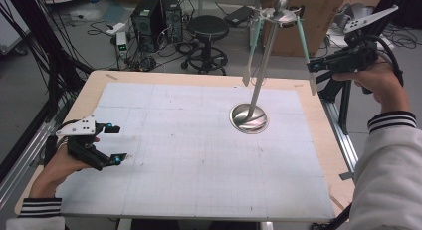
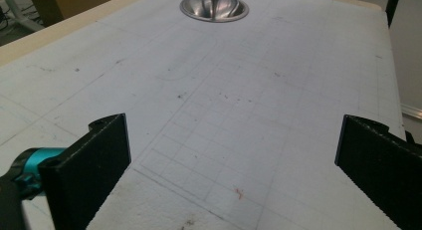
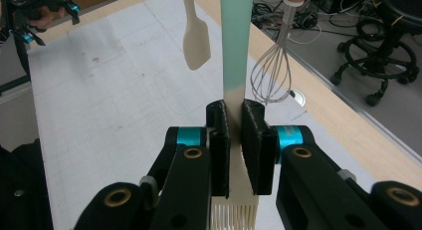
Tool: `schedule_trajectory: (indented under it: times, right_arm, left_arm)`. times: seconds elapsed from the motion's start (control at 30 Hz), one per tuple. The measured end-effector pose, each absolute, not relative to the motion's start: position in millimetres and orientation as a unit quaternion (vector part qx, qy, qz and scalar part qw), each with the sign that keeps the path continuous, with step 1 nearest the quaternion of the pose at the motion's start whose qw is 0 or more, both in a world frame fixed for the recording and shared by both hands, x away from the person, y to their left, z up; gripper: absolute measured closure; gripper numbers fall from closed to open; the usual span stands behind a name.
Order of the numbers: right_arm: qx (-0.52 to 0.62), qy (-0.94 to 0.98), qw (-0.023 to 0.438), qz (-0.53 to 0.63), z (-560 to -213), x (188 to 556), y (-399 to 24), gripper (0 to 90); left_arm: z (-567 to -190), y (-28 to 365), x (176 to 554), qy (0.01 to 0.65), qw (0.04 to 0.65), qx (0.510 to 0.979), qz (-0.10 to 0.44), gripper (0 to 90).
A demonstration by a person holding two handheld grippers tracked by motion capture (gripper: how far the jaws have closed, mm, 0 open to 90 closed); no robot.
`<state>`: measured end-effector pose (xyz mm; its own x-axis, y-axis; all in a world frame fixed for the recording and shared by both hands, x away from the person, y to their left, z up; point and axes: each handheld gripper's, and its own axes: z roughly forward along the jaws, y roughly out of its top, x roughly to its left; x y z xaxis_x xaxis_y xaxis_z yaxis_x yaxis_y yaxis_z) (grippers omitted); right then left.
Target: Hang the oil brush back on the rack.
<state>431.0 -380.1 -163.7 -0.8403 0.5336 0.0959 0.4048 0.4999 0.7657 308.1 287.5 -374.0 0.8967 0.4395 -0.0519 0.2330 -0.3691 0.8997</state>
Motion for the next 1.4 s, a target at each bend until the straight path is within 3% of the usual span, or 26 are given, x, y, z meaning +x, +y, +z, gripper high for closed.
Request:
schedule_trajectory:
  times: [0.27, 0.33, 0.43, 0.83, 1.4]
  right_arm:
    - [0.282, 0.861, 0.086, 0.414, -166, 431, -373, 77.4]
    - [0.287, 0.854, 0.107, 0.420, -167, 429, -372, 61.4]
    - [0.287, 0.858, 0.112, 0.410, -167, 424, -369, 57.8]
    - [0.289, 0.853, 0.135, 0.414, -175, 391, -360, 0.0]
    - [0.270, 0.827, 0.140, 0.473, -235, 343, -345, 0.0]
  left_arm:
    - [-373, 288, 308, 0.205, 0.526, 0.820, 0.099, 1.6]
    - [-372, 289, 308, 0.206, 0.528, 0.818, 0.098, 1.7]
    - [-371, 290, 308, 0.206, 0.531, 0.816, 0.099, 1.6]
    - [-369, 289, 304, 0.203, 0.533, 0.815, 0.101, 1.6]
    - [-369, 287, 302, 0.195, 0.535, 0.816, 0.101, 1.7]
